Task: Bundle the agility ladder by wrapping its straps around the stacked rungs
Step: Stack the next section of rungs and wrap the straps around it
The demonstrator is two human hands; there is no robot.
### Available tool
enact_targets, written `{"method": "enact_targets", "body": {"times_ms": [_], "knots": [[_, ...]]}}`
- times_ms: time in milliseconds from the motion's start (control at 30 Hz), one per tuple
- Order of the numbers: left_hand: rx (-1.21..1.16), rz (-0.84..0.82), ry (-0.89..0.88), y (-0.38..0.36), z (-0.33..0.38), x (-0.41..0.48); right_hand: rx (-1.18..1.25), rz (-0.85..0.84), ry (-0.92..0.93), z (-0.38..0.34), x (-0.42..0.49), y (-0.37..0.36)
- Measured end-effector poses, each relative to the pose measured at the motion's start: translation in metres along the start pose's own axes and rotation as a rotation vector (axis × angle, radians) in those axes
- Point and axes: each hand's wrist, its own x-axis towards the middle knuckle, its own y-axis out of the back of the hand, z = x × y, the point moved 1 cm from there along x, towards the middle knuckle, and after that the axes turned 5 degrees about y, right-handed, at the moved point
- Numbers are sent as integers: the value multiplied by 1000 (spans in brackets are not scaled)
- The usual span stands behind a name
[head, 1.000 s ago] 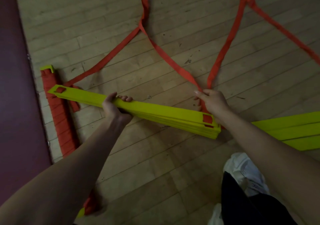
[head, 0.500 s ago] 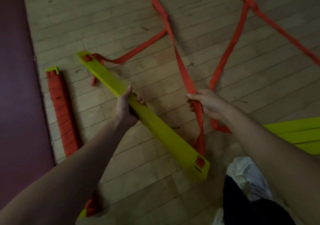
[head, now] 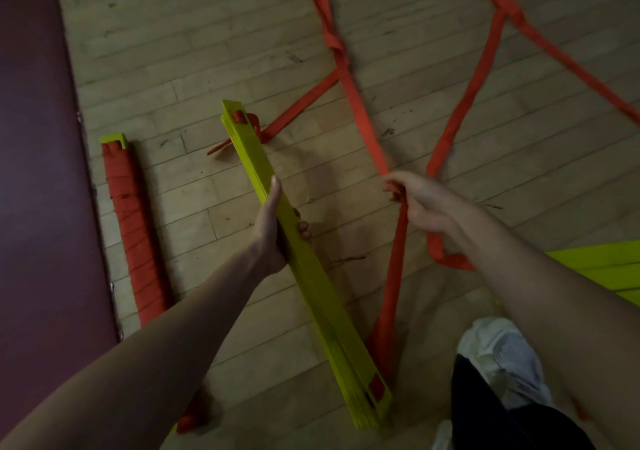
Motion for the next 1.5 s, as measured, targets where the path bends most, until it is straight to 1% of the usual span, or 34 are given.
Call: {"method": "enact_targets", "body": {"times_ms": [33, 67, 133, 233, 333, 433, 533, 600, 700, 800, 867, 967, 1100, 1167, 1267, 1300, 1400, 1500], "knots": [[4, 1, 1, 0, 1, 0, 160, -44, -11, -4, -2, 0], [19, 2, 4, -1, 0, -1, 268, -84, -16, -8, -3, -1], [87, -6, 8, -4, -4, -3, 340, -148, -4, -14, -6, -5], [186, -32, -11, -13, -12, -6, 248, -157, 61, -21, -9, -15], [208, -78, 13, -25, -19, -11, 146, -189, 113, -23, -8, -21], [182, -171, 26, -33, -27, -14, 195, -256, 128, -19, -5, -23], [187, -275, -6, -38, -35, -18, 228, -262, 154, -19, -1, -24], [202, -313, 20, -40, -38, -21, 221, -273, 161, -20, 2, -27], [237, -315, 59, -42, -38, -24, 157, -296, 158, -19, 4, -34], [248, -324, 52, -43, -36, -27, 240, -319, 155, -19, 3, -41], [249, -302, 66, -41, -36, -28, 292, -260, 194, -22, 1, -45], [251, -291, 111, -37, -36, -29, 214, -210, 239, -24, -3, -46], [162, -372, 148, -34, -32, -38, 189, -255, 246, -22, -3, -44], [149, -400, 91, -37, -22, -40, 180, -261, 257, -21, -5, -45], [201, -326, -63, -45, 2, -35, 144, -292, 273, -18, -8, -50], [217, -301, -88, -48, 8, -34, 133, -297, 275, -19, -9, -50], [231, -260, -77, -49, 13, -32, 91, -235, 303, -33, -10, -47], [186, -271, -22, -48, 10, -34, 124, -184, 340, -52, -9, -38]]}}
